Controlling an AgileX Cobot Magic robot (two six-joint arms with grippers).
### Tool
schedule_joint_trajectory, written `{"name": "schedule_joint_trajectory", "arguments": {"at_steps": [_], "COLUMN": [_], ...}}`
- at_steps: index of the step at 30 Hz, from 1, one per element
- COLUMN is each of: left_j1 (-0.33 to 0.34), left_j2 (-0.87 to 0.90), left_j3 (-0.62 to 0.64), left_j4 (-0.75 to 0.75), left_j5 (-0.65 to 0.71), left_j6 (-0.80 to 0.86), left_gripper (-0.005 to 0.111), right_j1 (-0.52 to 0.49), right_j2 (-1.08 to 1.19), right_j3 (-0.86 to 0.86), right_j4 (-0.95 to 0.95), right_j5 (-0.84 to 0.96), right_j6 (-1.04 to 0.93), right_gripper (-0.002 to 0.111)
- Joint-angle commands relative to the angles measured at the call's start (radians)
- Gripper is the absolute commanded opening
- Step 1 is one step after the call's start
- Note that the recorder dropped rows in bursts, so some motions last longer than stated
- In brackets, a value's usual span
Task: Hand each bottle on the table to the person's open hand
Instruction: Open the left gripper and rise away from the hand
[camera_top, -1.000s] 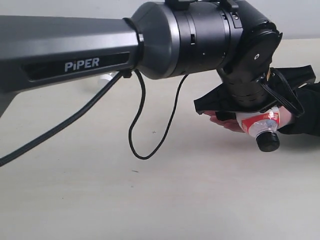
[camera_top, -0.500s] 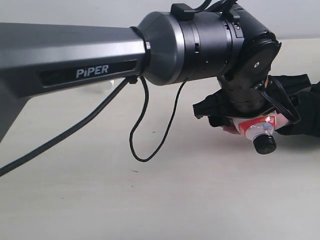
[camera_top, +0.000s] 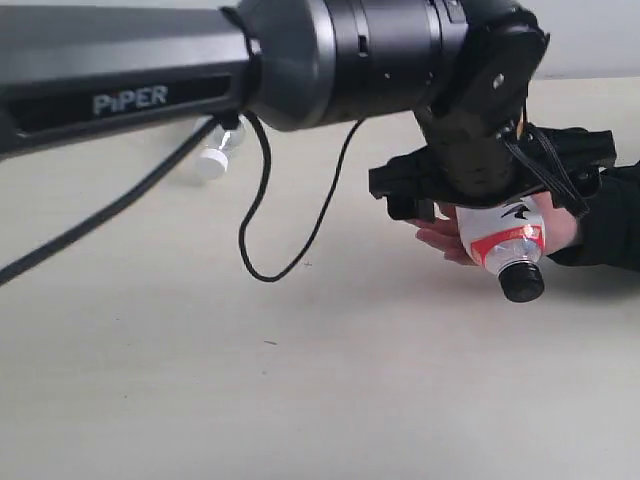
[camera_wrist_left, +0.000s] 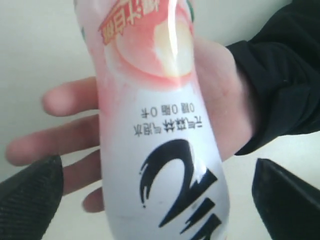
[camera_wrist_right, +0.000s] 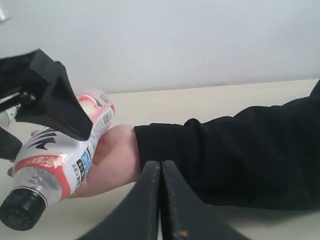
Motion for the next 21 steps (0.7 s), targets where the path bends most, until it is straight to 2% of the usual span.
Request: {"name": "schedule_joint_trajectory", "arguments": {"at_steps": [1,5,7,10,13,14,17,19,21], "left_j1": [0.031,0.053,0.060,0.077,0.096,0.098,0.098,0.126,0.189], "left_j2": [-0.075,-0.138,-0.169,-0.211,-0.250,-0.266,-0.359,-0.452,-0.562], "left_j3": [0.001,0.001,0.001,0.001,0.006,0.013,0.093,0.195,0.338], "left_j4": [0.012,0.007,0.005,0.008,0.028,0.045,0.164,0.196,0.184], "left_j5": [0.098,0.164,0.212,0.286,0.328,0.333,0.319,0.264,0.184], "left_j6": [0.135,0.365,0.473,0.502,0.477,0.479,0.454,0.445,0.445], "left_gripper": [0.097,0.096,0.088,0.056,-0.001,0.003,0.000,0.000,0.000], "right_j1": [-0.005,-0.005,-0.005,-0.005,-0.005,-0.005,-0.005,-0.005,-0.005], "right_j2": [-0.006,-0.006,-0.006,-0.006,-0.006,-0.006,-0.006,-0.006,-0.006], "right_j3": [0.005,0.005,0.005,0.005,0.005,0.005,0.005,0.005,0.005], "right_j4": [-0.001,-0.001,-0.001,-0.001,-0.001,-0.001,-0.001,-0.001,-0.001], "right_j5": [-0.005,-0.005,-0.005,-0.005,-0.005,-0.005,-0.005,-0.005,-0.005], "right_j6": [0.002,0.002,0.002,0.002,0.002,0.002,0.002,0.002,0.002], "right_gripper": [0.000,0.000,0.000,0.000,0.000,0.000,0.000,0.000,0.000]}}
